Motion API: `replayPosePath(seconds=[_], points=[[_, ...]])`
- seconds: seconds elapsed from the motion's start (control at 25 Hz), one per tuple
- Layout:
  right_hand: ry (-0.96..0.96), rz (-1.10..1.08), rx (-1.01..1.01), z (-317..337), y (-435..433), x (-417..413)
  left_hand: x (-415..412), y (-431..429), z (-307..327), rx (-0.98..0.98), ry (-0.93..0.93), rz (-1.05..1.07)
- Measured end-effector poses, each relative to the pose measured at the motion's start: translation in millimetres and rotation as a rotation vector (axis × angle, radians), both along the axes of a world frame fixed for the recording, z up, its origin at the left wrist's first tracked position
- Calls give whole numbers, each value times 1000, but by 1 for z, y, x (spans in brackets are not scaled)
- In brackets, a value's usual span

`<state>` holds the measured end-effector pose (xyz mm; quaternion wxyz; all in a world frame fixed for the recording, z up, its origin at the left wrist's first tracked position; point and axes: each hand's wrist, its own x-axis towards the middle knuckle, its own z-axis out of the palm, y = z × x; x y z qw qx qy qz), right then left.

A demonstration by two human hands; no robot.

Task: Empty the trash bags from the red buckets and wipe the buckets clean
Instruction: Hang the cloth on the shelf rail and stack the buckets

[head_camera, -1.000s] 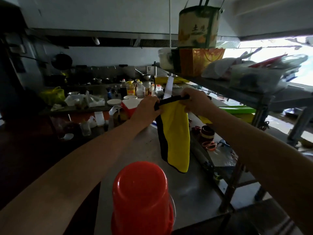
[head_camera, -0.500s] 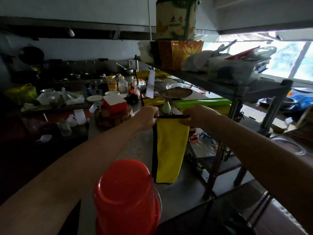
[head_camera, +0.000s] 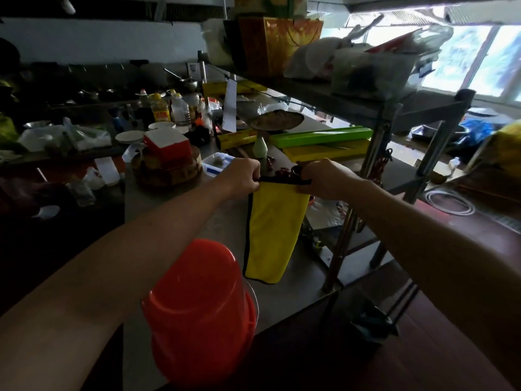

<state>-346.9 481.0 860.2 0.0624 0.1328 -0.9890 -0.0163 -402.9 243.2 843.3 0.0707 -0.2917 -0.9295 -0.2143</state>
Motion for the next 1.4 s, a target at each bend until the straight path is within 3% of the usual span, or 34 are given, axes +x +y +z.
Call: replayPosePath(seconds=[0.24, 0.48, 0.76, 0.96, 1.2, 1.4], points=[[-21, -16, -303, -54, 18, -8, -7, 16, -48, 18, -107, 27], [-176, 62, -125, -120, 26, -87, -40, 35, -109, -87, -152, 171], [-59, 174, -84, -162, 28, -149, -59, 52, -144, -3, -132, 402], [-143, 186, -102, -208, 46, -96, -13, 72, -204, -5, -249, 470], [-510, 145, 46, -345, 83, 13, 114, 103, -351, -62, -594, 449], [-700, 87, 25, -402, 101, 65, 173, 123, -400, -29, -699, 388]])
